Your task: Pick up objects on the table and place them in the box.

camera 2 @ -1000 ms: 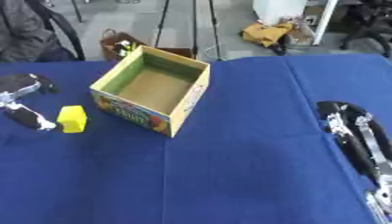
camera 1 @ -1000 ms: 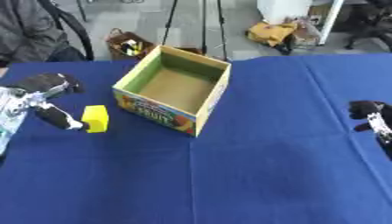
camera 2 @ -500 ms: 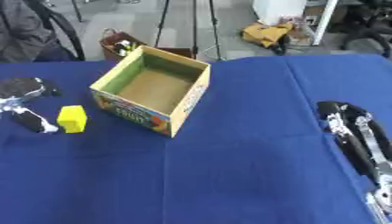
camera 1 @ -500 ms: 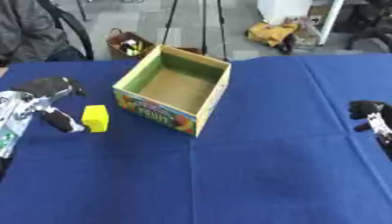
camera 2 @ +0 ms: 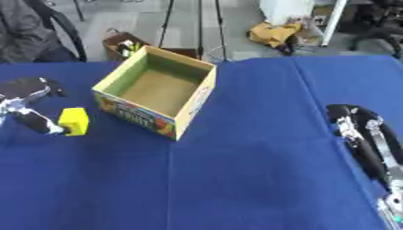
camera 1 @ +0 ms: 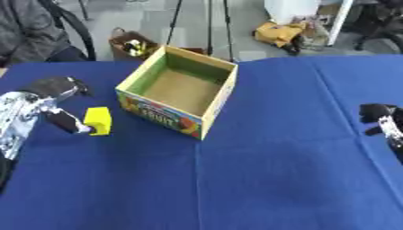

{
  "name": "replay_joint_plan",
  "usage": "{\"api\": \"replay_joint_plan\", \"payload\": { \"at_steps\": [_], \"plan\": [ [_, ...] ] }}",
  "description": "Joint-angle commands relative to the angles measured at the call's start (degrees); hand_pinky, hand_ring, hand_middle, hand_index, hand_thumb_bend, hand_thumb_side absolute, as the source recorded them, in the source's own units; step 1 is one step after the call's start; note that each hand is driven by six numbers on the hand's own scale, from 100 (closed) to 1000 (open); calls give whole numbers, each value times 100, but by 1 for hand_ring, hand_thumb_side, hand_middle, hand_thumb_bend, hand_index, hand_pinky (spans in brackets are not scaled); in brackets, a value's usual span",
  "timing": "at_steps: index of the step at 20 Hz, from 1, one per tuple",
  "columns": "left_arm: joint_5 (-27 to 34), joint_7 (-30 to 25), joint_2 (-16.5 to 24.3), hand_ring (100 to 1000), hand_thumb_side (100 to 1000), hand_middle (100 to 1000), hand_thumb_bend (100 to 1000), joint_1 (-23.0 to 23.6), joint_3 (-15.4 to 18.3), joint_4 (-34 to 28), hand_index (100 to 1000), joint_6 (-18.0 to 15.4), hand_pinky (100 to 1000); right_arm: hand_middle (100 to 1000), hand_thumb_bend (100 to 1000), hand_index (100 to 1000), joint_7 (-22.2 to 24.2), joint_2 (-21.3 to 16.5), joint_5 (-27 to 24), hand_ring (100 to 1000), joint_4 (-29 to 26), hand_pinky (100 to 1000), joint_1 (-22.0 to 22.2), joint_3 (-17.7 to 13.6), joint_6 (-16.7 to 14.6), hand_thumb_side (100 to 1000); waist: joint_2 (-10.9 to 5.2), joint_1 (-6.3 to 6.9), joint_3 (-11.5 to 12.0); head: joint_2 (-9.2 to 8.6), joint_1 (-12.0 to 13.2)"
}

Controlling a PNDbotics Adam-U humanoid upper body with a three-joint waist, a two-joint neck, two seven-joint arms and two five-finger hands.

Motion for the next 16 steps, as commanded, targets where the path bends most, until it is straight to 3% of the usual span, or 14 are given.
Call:
{"api": "replay_joint_plan", "payload": {
  "at_steps": [1,11,16],
  "plan": [
    [-23,141,59,765,381,719,618,-147,12,83,803,-12,808,682,100,784,14,-103,-30,724,-76,607,-47,-58,-21,1000,-69,-5,-7,-49,10],
    [-81,173,-52,750,377,704,604,-238,-82,269,792,-105,803,682,100,784,17,-90,-35,724,-75,607,-51,-53,-23,1000,-58,-10,-25,-54,23],
    [-127,12,-24,717,334,668,526,-246,-114,321,787,-147,791,682,100,784,20,-86,-33,724,-67,607,-46,-53,-24,1000,-58,-8,-29,-45,25]
  ]
}}
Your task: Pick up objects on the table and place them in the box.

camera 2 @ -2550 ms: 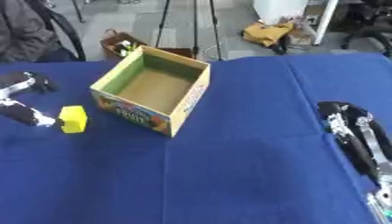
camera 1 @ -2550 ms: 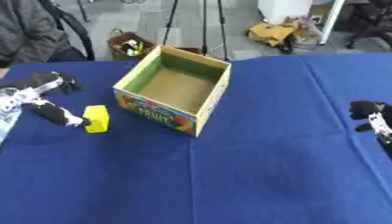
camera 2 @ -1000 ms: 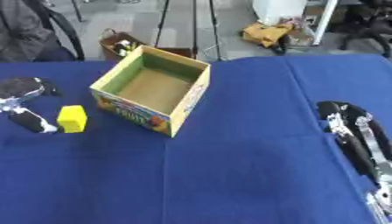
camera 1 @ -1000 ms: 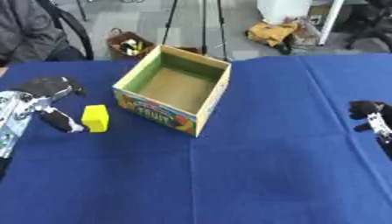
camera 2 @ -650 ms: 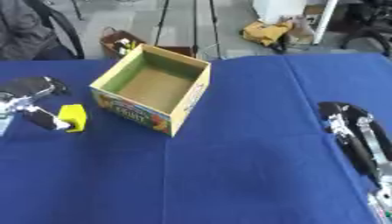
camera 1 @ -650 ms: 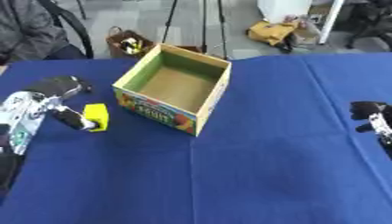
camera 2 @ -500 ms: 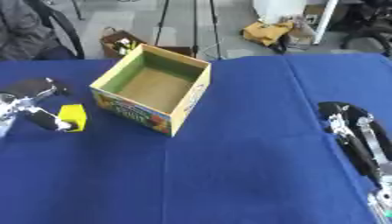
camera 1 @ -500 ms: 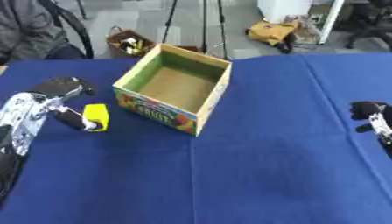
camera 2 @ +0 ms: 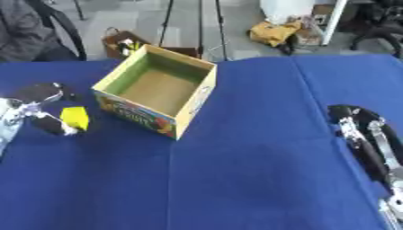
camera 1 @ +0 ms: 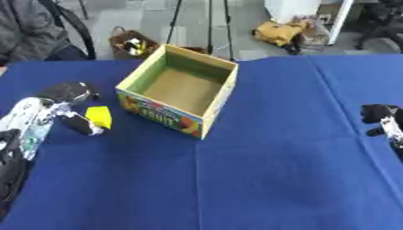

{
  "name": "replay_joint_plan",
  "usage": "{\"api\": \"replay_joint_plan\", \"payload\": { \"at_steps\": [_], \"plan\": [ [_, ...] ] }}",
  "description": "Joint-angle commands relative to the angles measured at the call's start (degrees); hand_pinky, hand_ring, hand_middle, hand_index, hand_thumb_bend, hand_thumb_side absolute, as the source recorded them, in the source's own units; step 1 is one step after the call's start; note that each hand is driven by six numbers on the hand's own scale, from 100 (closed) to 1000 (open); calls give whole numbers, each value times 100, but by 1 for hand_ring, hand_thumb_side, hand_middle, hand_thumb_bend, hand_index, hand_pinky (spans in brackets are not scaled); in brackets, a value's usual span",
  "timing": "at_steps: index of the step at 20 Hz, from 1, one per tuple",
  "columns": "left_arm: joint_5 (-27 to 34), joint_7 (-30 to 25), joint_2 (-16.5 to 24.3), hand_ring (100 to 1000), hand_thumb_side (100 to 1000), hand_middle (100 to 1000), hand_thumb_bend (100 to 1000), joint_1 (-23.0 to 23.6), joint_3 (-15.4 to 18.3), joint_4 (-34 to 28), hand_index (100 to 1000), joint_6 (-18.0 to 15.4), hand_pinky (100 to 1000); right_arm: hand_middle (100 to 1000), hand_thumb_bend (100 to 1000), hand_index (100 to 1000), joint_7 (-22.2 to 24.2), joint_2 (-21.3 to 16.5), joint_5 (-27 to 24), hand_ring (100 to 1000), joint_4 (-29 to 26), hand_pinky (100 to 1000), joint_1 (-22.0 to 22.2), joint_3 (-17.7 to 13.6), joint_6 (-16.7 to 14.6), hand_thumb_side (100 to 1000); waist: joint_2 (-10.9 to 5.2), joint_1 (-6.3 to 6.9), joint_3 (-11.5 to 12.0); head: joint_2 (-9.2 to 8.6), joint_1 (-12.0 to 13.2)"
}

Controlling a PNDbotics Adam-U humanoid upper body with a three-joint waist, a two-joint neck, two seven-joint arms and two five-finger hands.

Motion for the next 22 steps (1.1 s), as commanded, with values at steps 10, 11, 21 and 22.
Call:
{"api": "replay_joint_plan", "payload": {
  "at_steps": [10,11,21,22],
  "plan": [
    [-6,-143,128,518,295,524,388,-106,8,-22,694,14,605,681,100,784,14,-86,-11,724,-58,607,-46,-52,-18,1000,-73,-3,-1,-46,-2],
    [18,-116,129,450,287,462,360,-107,17,-30,638,23,526,681,100,784,15,-85,-12,724,-56,607,-45,-51,-18,1000,-73,-3,1,-46,-4],
    [498,408,178,280,277,293,290,-128,192,-451,485,173,346,681,100,784,12,-83,-13,724,-53,607,-45,-52,-18,1000,-75,-14,13,-47,-16],
    [561,454,188,281,289,294,295,-171,217,-551,483,166,349,681,100,784,13,-84,-13,724,-53,607,-44,-50,-18,1000,-79,-16,13,-43,-12]
  ]
}}
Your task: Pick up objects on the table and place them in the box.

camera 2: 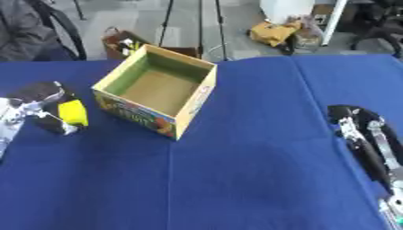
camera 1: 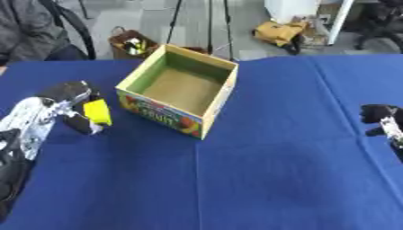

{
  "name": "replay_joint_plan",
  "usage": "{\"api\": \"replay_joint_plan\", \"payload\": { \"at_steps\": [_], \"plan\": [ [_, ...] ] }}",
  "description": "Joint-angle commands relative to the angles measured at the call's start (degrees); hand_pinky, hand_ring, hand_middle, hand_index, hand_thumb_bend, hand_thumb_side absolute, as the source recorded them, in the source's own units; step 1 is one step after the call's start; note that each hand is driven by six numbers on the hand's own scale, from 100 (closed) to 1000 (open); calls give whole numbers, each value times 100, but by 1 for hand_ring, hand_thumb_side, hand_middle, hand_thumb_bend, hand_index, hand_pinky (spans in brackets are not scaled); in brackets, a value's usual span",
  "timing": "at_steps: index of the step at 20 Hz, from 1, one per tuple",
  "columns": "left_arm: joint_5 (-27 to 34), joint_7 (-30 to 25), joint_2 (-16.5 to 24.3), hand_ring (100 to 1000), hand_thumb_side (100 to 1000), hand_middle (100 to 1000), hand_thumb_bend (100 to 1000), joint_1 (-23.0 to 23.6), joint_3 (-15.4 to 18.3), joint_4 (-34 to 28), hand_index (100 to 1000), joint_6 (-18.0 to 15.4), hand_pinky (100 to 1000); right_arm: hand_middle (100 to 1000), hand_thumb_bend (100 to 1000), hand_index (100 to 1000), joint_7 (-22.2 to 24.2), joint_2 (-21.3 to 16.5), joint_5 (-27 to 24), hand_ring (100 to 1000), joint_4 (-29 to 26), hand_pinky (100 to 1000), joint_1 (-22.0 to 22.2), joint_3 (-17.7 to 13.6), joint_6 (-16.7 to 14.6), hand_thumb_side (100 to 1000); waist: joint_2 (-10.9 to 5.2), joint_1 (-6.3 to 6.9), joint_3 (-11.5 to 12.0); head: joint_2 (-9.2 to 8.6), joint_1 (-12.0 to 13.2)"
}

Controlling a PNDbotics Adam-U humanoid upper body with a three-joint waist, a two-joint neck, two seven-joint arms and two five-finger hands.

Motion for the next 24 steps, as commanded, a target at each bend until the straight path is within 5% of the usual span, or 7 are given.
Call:
{"api": "replay_joint_plan", "payload": {
  "at_steps": [1,9,24],
  "plan": [
    [222,185,195,282,291,295,297,-244,155,-407,482,3,351,681,100,784,9,-87,-12,724,-53,607,-45,-48,-12,1000,-80,-7,10,-41,-9],
    [344,349,-11,315,278,313,305,-916,157,-1005,485,206,364,681,100,784,34,-74,-14,724,-48,607,-50,-20,-14,1000,-92,-14,-45,-57,70],
    [-562,218,-857,346,307,343,315,-1796,-196,379,522,250,404,680,100,784,98,-39,-20,724,-33,607,-122,45,-32,1000,-14,48,-323,-121,229]
  ]
}}
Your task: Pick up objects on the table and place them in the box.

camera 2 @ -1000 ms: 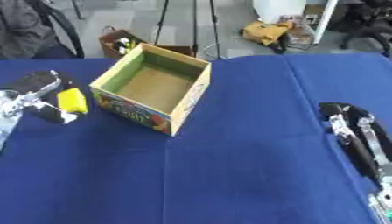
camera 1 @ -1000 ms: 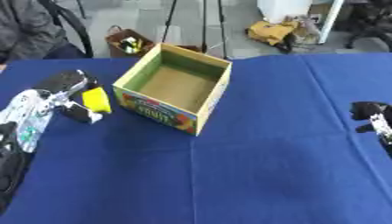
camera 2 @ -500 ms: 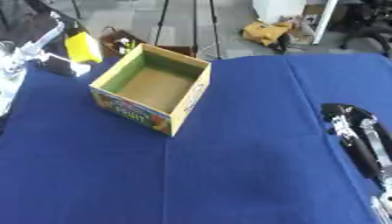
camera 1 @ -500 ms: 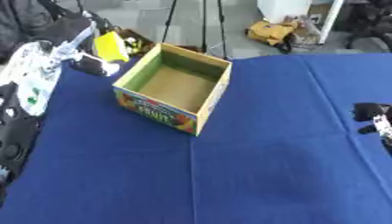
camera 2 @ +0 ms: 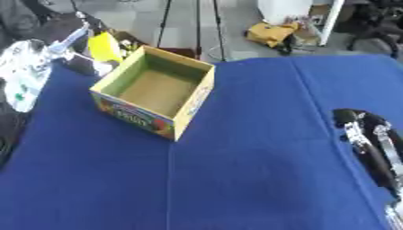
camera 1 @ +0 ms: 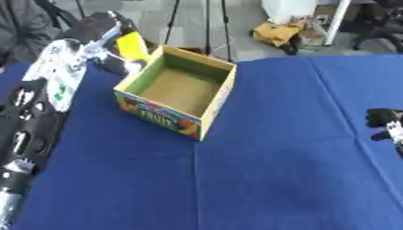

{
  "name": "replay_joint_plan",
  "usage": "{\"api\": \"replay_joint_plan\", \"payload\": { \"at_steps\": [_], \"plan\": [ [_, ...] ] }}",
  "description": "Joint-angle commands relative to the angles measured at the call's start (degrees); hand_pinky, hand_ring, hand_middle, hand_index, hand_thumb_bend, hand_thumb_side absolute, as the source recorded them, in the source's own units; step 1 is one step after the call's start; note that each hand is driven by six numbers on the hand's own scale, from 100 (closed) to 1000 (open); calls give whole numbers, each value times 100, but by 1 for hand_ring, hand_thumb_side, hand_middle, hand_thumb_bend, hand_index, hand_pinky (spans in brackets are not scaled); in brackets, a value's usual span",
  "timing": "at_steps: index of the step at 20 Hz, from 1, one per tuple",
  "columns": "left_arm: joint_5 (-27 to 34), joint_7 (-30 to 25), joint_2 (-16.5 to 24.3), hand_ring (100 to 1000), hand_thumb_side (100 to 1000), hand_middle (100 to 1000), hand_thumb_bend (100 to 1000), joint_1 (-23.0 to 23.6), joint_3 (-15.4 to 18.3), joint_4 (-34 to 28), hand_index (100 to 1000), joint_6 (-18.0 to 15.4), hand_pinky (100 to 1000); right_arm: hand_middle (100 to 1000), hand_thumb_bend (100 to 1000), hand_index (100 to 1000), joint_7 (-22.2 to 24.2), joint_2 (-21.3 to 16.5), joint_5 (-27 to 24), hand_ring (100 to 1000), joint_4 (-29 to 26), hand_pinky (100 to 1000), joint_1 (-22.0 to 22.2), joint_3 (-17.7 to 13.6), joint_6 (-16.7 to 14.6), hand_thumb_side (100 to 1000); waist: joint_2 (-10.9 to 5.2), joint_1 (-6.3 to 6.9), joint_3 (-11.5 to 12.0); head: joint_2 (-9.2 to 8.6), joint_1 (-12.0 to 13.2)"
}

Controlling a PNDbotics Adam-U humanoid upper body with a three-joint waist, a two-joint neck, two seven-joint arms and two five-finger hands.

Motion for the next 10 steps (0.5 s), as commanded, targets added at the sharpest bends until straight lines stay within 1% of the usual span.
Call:
{"api": "replay_joint_plan", "payload": {
  "at_steps": [1,5,6,8,10],
  "plan": [
    [-259,-21,-76,346,307,343,315,-245,23,332,522,-27,404,680,100,784,22,-81,-18,724,-33,607,-69,-13,-15,1000,-81,-21,-14,-62,34],
    [-434,273,-126,346,307,343,315,-352,75,819,522,-215,404,680,100,784,23,-79,-19,724,-30,607,-68,-13,-17,1000,-82,-22,-15,-61,35],
    [-465,336,-141,369,328,369,325,-352,69,903,550,-255,436,679,100,784,22,-76,-20,723,-31,607,-69,-14,-18,1000,-76,-20,-27,-68,37],
    [-567,308,-222,370,328,371,328,-335,-6,1133,552,-318,438,679,100,784,25,-59,-30,723,-30,607,-73,-11,-20,1000,-72,-19,-67,-78,42],
    [-631,331,-253,370,328,371,328,-369,-11,1315,552,-372,438,679,100,784,27,-54,-35,723,-28,607,-73,-10,-22,1000,-72,-19,-75,-80,41]
  ]
}}
